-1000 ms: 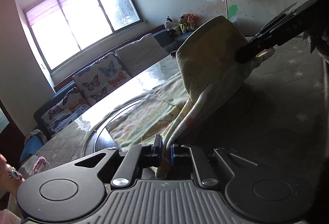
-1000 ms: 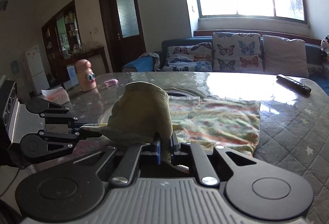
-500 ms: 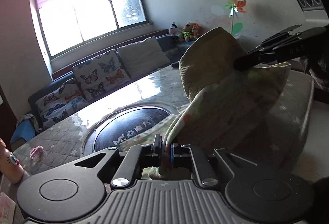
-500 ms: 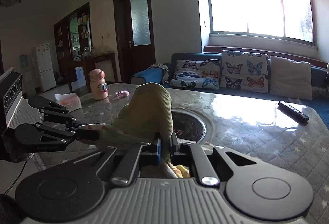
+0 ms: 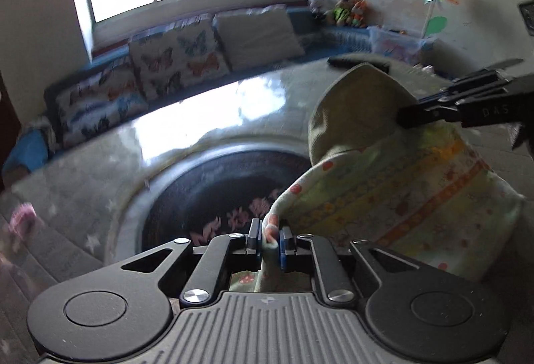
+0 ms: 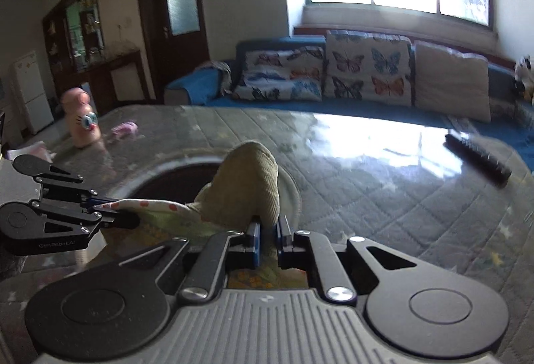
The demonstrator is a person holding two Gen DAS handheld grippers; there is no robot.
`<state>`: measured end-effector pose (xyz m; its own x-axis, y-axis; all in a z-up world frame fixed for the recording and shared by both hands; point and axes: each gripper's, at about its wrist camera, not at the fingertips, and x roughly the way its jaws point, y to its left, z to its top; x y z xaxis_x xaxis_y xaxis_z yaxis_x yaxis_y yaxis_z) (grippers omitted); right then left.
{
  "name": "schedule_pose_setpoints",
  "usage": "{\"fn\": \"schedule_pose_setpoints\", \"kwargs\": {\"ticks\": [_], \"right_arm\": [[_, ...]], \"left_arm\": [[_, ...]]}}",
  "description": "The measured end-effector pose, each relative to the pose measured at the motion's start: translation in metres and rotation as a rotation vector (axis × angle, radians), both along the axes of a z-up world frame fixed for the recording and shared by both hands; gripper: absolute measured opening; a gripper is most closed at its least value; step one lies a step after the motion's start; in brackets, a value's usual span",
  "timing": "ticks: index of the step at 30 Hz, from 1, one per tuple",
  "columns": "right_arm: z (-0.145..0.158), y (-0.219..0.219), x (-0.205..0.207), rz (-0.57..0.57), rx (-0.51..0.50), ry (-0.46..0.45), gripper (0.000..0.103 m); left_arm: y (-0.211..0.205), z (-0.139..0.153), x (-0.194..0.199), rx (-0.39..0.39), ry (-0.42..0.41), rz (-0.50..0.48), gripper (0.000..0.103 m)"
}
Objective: Fold clothes
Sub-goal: 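Fold the lifted hem over toward the collar with both grippers and release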
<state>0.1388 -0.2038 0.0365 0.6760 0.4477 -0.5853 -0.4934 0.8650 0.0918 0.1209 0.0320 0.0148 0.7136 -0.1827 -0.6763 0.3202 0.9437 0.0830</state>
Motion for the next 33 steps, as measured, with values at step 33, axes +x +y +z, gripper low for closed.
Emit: {"fn": "schedule_pose_setpoints", "kwargs": {"ticks": [33], "right_arm": [[-0.042, -0.006, 0.007, -0.093, 0.083, 0.083, 0.015]], "left_arm": [[-0.011, 0.018, 0.011, -0.009, -0.054, 0.101, 0.034]]}}
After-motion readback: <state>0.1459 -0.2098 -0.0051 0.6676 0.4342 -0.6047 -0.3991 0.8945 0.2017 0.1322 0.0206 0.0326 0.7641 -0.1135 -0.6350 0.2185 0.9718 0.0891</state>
